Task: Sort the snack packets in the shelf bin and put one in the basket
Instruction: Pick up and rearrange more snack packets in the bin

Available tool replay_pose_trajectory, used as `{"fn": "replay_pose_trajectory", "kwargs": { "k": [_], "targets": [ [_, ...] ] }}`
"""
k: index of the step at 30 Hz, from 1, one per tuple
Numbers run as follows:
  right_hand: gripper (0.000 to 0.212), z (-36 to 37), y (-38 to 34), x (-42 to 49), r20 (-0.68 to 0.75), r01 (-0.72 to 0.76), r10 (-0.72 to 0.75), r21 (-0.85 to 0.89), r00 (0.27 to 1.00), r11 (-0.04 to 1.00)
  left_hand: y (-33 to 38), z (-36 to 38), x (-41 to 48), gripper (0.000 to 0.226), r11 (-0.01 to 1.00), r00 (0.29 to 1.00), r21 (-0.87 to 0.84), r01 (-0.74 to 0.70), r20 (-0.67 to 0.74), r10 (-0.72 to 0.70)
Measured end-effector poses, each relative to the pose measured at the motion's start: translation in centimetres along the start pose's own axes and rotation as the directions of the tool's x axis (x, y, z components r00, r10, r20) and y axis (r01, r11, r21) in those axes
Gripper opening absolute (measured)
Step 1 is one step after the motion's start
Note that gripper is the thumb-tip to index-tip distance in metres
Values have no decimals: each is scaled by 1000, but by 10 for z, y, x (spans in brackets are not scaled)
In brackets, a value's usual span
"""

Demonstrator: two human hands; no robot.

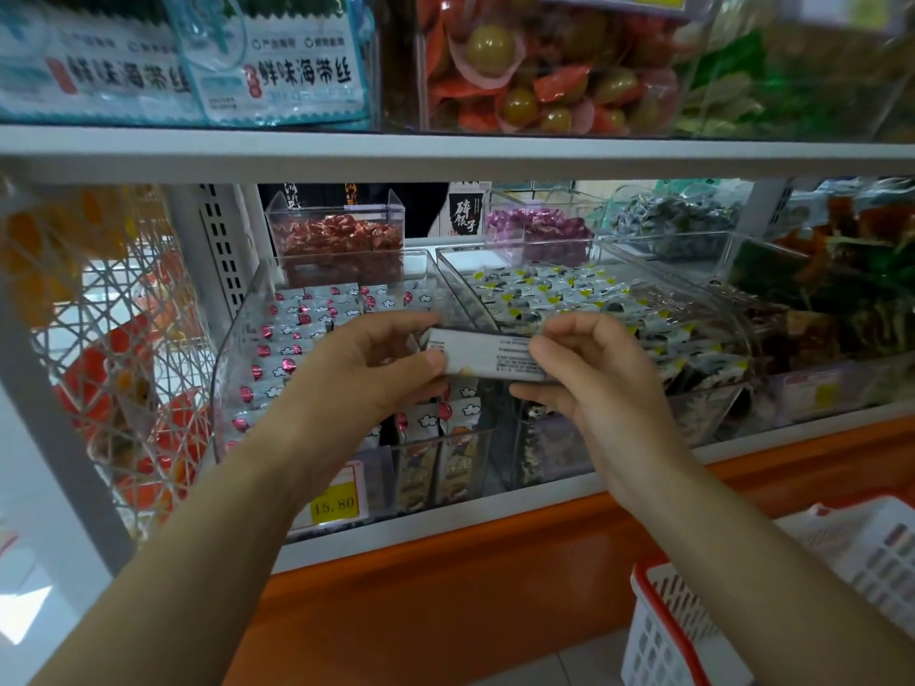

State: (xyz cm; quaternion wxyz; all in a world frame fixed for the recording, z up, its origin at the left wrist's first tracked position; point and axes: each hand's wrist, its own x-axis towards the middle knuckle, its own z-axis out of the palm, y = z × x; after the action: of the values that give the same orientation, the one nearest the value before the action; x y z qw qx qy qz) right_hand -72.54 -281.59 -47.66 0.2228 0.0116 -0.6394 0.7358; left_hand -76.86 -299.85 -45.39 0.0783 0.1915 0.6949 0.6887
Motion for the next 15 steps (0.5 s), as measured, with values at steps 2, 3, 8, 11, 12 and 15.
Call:
{"fn": "replay_pose_trajectory", "kwargs": {
  "k": [2,3,8,11,12,15],
  "targets": [
    [10,1,0,0,-6,7,-7,-17,1000,1000,1,1,-1,38,999,1000,33,-18,0,18],
    [8,2,-1,-1,-9,4,-5,-23,1000,1000,2,2,-1,38,997,1000,66,-29,-3,29],
    [18,2,-4,-4,-63,-6,1,-74,998,997,6,4,-5,37,974,997,211,-78,40,71],
    [20,2,-6,-6,-80,12,-22,-120,997,993,7,6,-6,30,960,996,271,-71,70,54],
    [20,3,-7,-7,-78,28,-40,-139,996,990,7,7,-6,24,962,997,267,-54,69,36],
    [22,5,-7,-8,-47,98,-112,-239,993,966,7,12,-5,9,977,1000,215,-8,30,2]
  ]
}}
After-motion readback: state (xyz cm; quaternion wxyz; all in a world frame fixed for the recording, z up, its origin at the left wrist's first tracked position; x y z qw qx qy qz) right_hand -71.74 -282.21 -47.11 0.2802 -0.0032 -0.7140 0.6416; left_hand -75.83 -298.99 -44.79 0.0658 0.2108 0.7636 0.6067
